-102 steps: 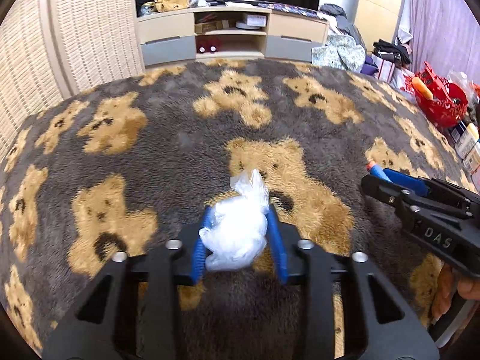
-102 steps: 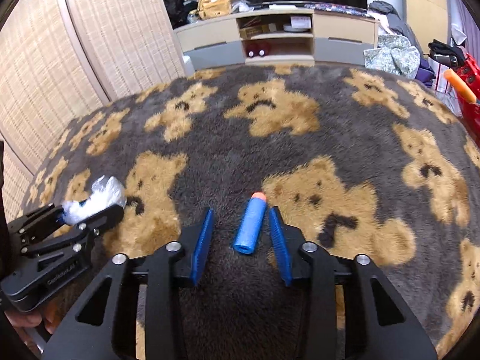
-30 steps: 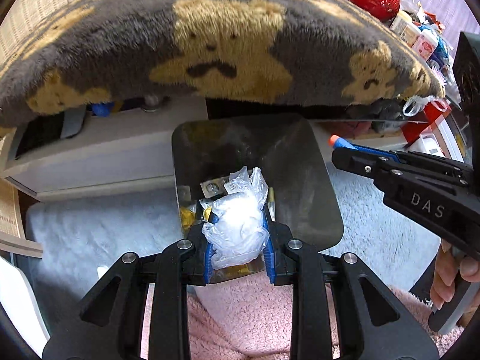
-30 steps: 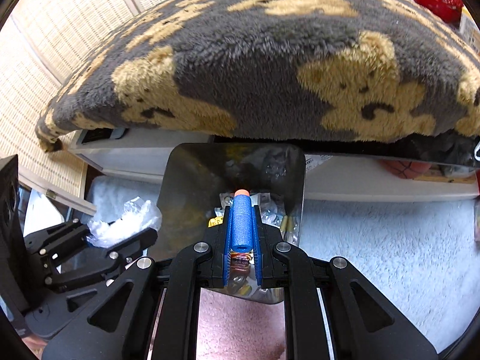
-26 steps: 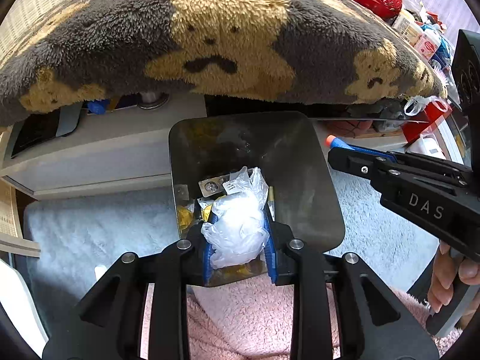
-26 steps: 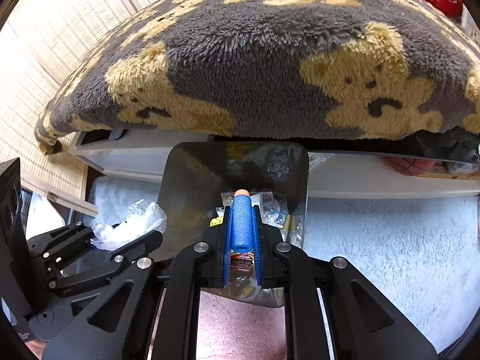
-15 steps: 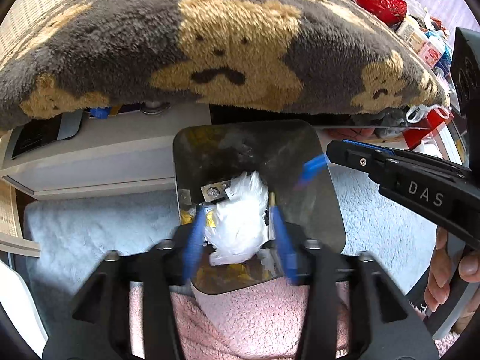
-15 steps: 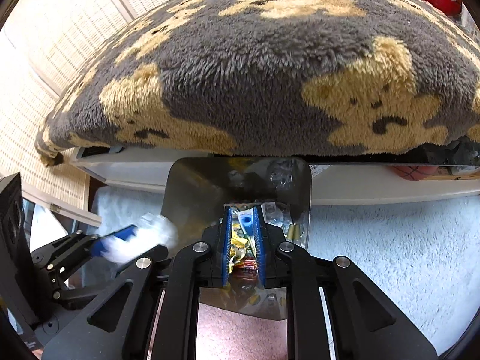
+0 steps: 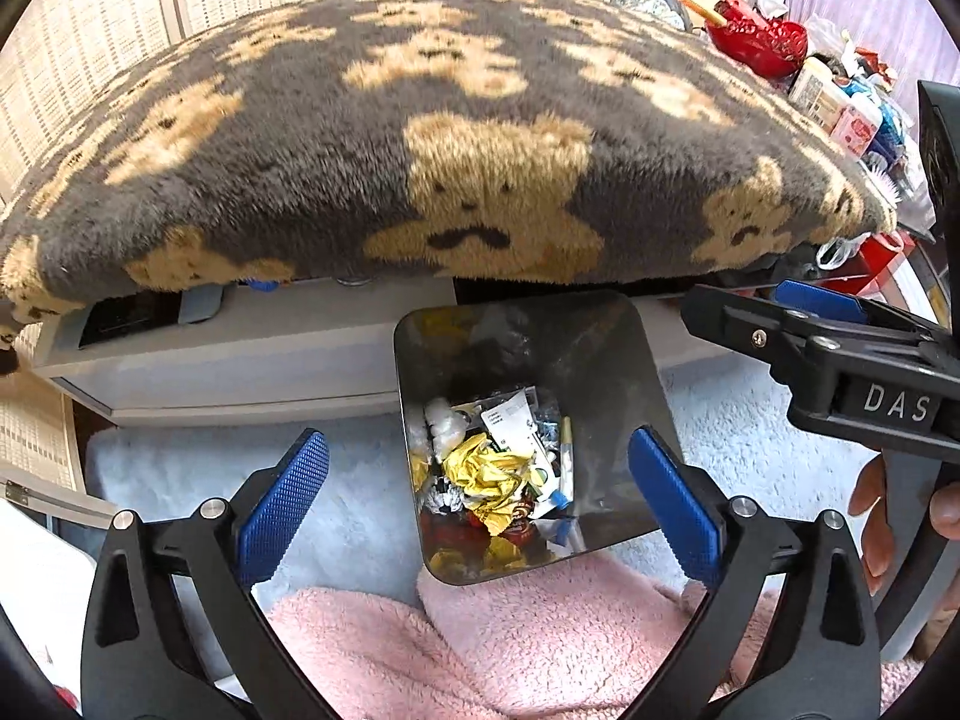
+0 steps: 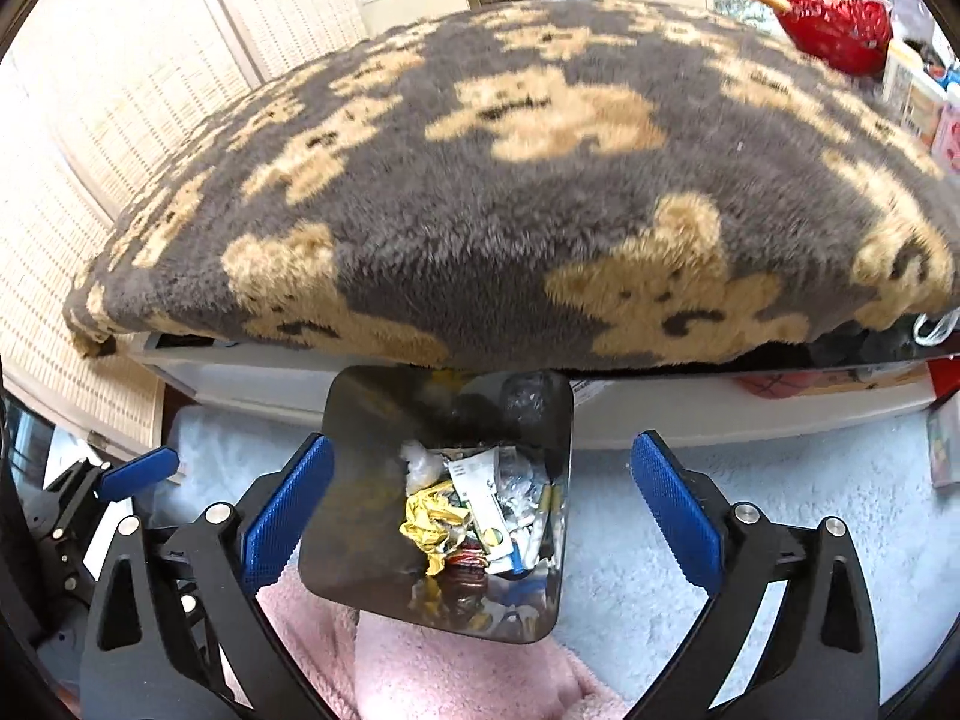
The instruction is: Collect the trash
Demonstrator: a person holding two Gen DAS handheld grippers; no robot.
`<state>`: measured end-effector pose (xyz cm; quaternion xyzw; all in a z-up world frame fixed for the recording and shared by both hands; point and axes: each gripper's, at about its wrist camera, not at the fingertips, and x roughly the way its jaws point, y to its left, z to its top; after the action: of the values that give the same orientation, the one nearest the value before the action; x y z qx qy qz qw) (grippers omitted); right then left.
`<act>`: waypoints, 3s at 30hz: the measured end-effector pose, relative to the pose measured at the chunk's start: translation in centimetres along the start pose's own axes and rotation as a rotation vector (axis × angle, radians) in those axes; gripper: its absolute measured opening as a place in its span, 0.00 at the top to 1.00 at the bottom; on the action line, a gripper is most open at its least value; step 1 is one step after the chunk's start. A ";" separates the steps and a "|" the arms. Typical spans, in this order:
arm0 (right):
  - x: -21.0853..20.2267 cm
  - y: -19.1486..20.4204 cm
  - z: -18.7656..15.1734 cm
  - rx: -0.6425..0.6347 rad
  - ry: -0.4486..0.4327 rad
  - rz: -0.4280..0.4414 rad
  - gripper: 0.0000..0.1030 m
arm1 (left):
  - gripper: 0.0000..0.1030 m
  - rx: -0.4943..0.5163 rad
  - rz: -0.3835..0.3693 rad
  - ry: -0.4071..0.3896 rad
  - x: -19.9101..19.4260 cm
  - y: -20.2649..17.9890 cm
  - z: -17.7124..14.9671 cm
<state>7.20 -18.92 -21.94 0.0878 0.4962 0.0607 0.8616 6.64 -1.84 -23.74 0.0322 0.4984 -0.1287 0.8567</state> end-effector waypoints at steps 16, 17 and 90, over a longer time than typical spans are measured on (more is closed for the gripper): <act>-14.3 1.1 1.4 -0.090 -0.374 -0.147 0.03 | 0.08 -0.063 0.005 -0.312 -12.9 0.4 2.0; -15.1 1.2 1.4 -0.094 -0.396 -0.159 0.03 | 0.08 -0.062 0.009 -0.334 -13.8 0.4 2.1; -30.7 1.1 -0.9 -0.035 -0.737 -0.282 0.03 | 0.08 -0.023 0.110 -0.739 -28.7 -2.6 1.2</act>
<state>-8.95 -23.62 3.79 0.0202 0.1596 -0.0854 0.9833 -6.50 0.89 1.84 0.0006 0.1547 -0.0797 0.9847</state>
